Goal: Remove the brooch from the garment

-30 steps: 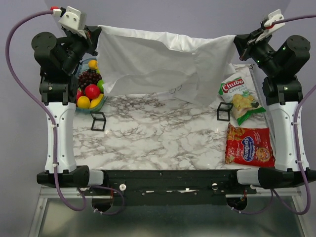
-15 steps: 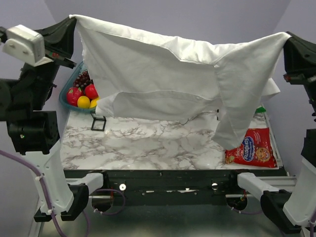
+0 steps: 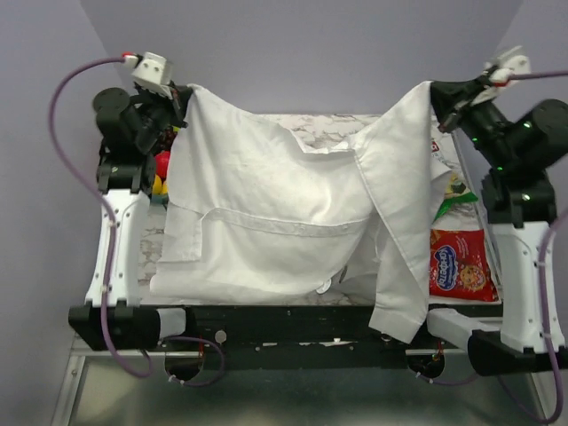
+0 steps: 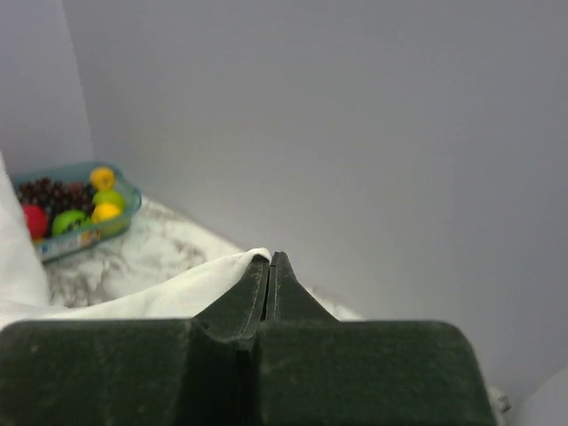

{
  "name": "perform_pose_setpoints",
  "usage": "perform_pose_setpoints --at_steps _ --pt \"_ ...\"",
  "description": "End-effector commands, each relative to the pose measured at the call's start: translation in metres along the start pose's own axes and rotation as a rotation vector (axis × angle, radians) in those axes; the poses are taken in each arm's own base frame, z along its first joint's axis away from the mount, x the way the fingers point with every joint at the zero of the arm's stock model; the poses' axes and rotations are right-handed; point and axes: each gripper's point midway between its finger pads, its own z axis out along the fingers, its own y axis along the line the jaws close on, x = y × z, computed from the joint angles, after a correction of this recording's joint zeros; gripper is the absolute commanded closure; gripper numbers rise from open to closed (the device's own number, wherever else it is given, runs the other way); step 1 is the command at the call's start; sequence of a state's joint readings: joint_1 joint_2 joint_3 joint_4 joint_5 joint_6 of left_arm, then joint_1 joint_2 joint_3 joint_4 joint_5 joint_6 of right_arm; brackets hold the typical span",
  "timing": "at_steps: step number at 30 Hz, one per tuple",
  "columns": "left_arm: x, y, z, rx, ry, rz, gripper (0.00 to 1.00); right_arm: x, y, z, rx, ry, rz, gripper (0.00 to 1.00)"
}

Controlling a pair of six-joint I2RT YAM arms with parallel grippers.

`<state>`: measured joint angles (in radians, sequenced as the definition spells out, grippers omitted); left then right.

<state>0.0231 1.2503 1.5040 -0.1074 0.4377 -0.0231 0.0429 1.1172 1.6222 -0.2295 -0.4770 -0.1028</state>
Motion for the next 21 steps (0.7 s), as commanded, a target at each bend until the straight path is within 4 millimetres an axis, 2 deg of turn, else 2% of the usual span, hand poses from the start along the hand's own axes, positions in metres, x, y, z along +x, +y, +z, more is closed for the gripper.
perform_pose_setpoints --at_steps 1,2,3,4,5,6,7,9,10,12,13,14,15,16,17,18,19,20,21 --pt "0.177 0.023 0.047 0.007 0.353 -0.002 1.0 0.136 0.009 0.043 -0.131 0.238 0.136 0.99" --pt "0.204 0.026 0.052 0.016 0.411 0.003 1.0 0.162 0.013 0.049 -0.156 0.286 0.164 0.99" --pt "0.234 0.027 0.054 0.021 0.485 -0.027 1.0 0.219 0.021 0.061 -0.21 0.387 0.223 0.99" --pt "0.276 0.031 0.062 0.025 0.571 -0.062 1.0 0.243 0.023 0.065 -0.225 0.43 0.24 0.97" --pt "0.295 0.03 0.066 0.016 0.614 -0.067 0.99 0.27 0.026 0.071 -0.239 0.485 0.267 0.95" --pt "0.309 0.026 0.071 0.015 0.635 -0.063 0.9 0.281 0.024 0.08 -0.233 0.506 0.275 0.93" --pt "0.323 0.03 0.073 -0.009 0.654 -0.059 0.81 0.313 0.021 0.087 -0.214 0.553 0.314 0.8" --pt "0.323 0.033 0.079 -0.024 0.647 -0.026 0.68 0.324 0.004 0.098 -0.131 0.573 0.294 0.64" --pt "0.318 0.034 0.082 -0.027 0.639 -0.023 0.66 0.317 -0.006 0.108 -0.107 0.553 0.271 0.49" --pt "0.298 0.045 0.09 -0.078 0.61 -0.015 0.61 0.306 -0.019 0.113 -0.073 0.544 0.226 0.41" --pt "0.287 0.046 0.091 -0.101 0.593 -0.039 0.59 0.294 -0.022 0.113 -0.077 0.543 0.194 0.38" --pt "0.272 0.051 0.094 -0.123 0.569 -0.035 0.56 0.287 -0.022 0.11 -0.085 0.544 0.174 0.38" --pt "0.266 0.049 0.093 -0.123 0.564 -0.042 0.51 0.282 -0.018 0.106 -0.112 0.551 0.159 0.37" --pt "0.25 0.046 0.091 -0.113 0.536 -0.04 0.5 0.283 -0.015 0.098 -0.147 0.571 0.111 0.37" --pt "0.253 0.04 0.085 -0.099 0.545 -0.046 0.48 0.29 -0.003 0.077 -0.187 0.636 0.115 0.37" --pt "0.255 0.033 0.079 -0.076 0.559 -0.056 0.45 0.297 0.007 0.065 -0.239 0.669 0.111 0.37" --pt "0.25 0.017 0.074 -0.002 0.555 -0.075 0.45 0.304 0.014 0.052 -0.307 0.701 0.048 0.37" --pt "0.26 0.005 0.066 0.056 0.585 -0.078 0.44 0.325 0.032 0.02 -0.378 0.819 0.091 0.37" --pt "0.273 -0.011 0.052 0.125 0.65 -0.11 0.44 0.334 0.037 0.004 -0.401 0.873 0.082 0.37"
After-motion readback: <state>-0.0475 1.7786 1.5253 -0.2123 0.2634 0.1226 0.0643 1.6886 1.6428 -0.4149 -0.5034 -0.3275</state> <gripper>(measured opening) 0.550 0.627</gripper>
